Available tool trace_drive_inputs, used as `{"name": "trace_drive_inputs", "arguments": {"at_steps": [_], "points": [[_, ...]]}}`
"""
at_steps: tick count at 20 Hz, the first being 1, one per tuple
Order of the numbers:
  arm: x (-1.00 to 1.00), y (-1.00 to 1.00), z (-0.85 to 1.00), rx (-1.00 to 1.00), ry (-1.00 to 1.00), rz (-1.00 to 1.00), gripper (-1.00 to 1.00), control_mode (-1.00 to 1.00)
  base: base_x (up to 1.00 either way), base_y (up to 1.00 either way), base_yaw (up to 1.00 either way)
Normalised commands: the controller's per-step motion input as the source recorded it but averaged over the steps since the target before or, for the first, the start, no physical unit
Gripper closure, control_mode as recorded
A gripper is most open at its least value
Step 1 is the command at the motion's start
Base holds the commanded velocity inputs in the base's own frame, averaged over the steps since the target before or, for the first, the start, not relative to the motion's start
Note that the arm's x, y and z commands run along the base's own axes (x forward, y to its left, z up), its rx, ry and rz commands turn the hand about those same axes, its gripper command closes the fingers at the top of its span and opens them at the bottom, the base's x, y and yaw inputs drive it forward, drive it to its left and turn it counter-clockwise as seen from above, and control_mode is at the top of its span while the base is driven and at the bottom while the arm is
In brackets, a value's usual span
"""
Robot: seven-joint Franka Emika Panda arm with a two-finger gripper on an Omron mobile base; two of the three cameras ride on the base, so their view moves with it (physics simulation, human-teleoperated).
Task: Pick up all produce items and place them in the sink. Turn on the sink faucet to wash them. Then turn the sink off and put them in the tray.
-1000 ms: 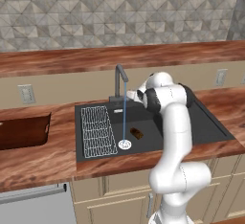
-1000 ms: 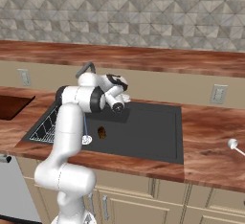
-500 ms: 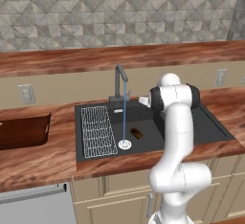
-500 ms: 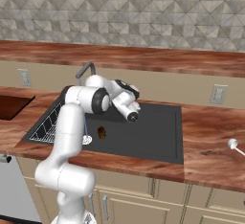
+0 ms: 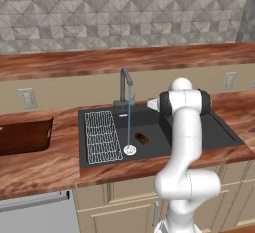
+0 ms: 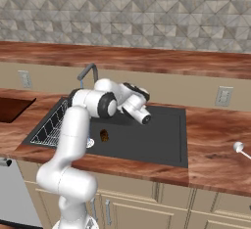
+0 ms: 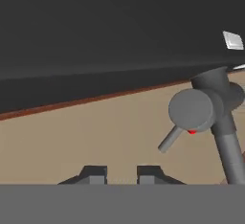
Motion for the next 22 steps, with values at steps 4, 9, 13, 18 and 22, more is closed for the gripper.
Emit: {"name": "trace_drive_inputs", "arguments": {"at_steps": [4, 9, 13, 18, 22], "points": [[0.0, 0.19, 0.0, 0.0, -0.15, 0.28, -1.0, -1.0, 0.0, 0.0, 0.0], [0.15, 0.25, -0.01, 0.02, -0.13, 0.35, -1.0, -1.0, 0.0, 0.0, 0.0], [0.12, 0.42, -0.02, 0.0, -0.05, 0.32, -1.0, -1.0, 0.0, 0.0, 0.0], [0.01, 0.22, 0.0, 0.02, 0.0, 0.35, -1.0, -1.0, 0.0, 0.0, 0.0], [0.01, 0.19, 0.0, 0.02, 0.0, 0.33, -1.0, -1.0, 0.0, 0.0, 0.0]]}}
